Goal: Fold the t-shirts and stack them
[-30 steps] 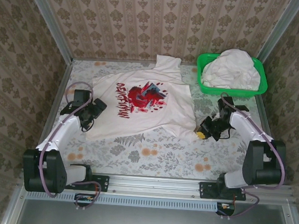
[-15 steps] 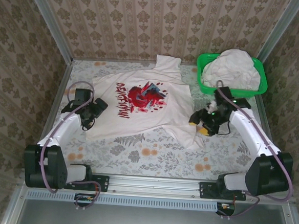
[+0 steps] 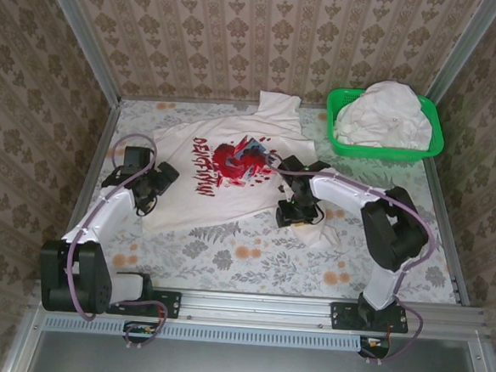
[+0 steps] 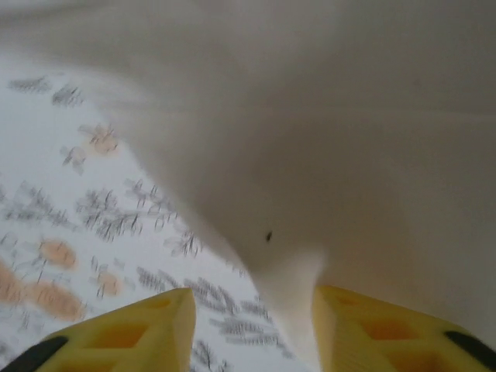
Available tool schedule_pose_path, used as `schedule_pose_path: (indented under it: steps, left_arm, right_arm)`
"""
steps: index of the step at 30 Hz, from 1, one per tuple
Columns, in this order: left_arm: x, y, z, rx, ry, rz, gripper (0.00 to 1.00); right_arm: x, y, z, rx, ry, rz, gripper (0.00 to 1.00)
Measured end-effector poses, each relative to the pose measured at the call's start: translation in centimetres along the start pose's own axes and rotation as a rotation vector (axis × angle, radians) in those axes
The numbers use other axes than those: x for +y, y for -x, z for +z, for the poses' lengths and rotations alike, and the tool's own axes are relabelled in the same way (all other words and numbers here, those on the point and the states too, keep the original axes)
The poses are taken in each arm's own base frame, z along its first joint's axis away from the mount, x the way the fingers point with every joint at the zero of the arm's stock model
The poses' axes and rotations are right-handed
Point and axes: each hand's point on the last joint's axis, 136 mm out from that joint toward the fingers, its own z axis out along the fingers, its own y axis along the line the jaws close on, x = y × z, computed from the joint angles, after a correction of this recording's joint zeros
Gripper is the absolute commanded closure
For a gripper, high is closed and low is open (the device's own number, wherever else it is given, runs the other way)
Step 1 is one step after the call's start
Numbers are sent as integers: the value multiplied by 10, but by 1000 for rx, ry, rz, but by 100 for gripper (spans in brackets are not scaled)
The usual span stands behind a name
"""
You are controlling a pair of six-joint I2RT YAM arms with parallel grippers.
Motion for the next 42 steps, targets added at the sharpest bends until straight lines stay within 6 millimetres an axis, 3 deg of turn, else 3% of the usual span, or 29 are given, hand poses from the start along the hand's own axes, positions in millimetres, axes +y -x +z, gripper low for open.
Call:
schedule_pose_path:
  steps: [2,7,13,15,18,20,24,29,33,37,42]
  left_arm:
    - [0,0,0,0,-1,0,0]
    - [-1,0,-1,-3,-3,3,0]
    - [-1,1,-2,-4,-5,3,0]
    - [-1,1,-2,-4,-5,4,0]
    - [-1,1,-2,-4,-5,4,0]
    - [0,0,-2,-2,-3,4,0]
    - [3,-8,-9,14,9,10,0]
    - [15,-34,-29,45,12,7,9]
    - [35,-65,-35,101,29,-12,21]
    - [60,-93,-28,186,88,-51,34]
    - [69,-114,-13,310,153,-75,44]
  right_arm:
    - [-3,6,3,-2,-24,-12,100]
    - [-18,34,-15,-77,-81,-27,100]
    - [-63,66,-41,-160,-149,21,98]
    - [-79,78,-49,-185,-177,26,91]
    - [-102,92,-53,-199,-224,29,47]
    - [-112,96,-53,-201,-241,31,35]
    - [-110,90,-59,-225,-215,41,28]
    - [-93,40,-80,-300,-93,143,28]
    - [-84,14,-85,-344,14,245,28]
    - [-78,10,-71,-316,72,309,28]
    - [-78,15,-61,-296,91,357,30]
